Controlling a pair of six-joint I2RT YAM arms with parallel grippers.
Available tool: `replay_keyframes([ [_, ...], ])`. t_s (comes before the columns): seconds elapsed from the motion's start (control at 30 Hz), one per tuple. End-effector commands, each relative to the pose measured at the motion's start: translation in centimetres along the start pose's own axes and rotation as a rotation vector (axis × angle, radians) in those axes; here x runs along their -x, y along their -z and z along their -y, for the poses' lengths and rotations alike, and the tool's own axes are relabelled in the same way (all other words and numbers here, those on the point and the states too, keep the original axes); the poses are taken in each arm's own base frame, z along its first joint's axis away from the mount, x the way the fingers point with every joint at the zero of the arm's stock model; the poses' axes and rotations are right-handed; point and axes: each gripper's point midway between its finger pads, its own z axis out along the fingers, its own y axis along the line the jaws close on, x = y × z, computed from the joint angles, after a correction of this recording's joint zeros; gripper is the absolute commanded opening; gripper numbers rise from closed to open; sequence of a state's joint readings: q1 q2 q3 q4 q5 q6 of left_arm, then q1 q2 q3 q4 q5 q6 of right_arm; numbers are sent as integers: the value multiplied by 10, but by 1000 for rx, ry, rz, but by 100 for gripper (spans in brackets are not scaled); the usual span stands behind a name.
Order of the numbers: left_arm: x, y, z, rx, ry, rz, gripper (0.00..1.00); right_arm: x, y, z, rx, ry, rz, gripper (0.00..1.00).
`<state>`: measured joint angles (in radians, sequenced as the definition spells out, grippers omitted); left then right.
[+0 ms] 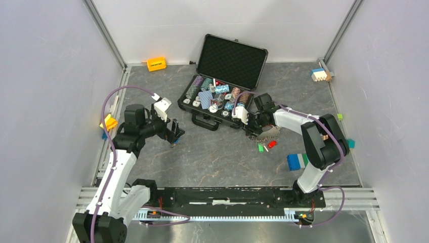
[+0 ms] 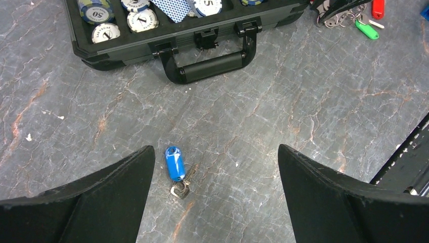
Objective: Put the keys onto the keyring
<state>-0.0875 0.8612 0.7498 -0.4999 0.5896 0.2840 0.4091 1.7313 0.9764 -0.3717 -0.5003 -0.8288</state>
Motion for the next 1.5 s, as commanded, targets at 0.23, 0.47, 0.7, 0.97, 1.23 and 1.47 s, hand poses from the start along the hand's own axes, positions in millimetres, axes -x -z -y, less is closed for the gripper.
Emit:
replay_keyframes([
  [0.23,4,0,7,-46,-64,26,97,22,4,5,27,39,55,21],
  [0.47,0,-6,10,-73,-56,22,98,32,12,1,43,68,85,7],
  [0.7,10,-10,15,-117,-36,26,98,34,17,5,18,87,76,11],
  [0.97,6,-12,20,-129,-45,18,98,26,11,13,-12,77,45,32],
  [1.23,4,-12,21,-129,-51,16,98,19,2,9,29,60,32,32],
  [1.47,3,-13,22,-131,-55,11,98,17,-2,2,70,53,32,30],
])
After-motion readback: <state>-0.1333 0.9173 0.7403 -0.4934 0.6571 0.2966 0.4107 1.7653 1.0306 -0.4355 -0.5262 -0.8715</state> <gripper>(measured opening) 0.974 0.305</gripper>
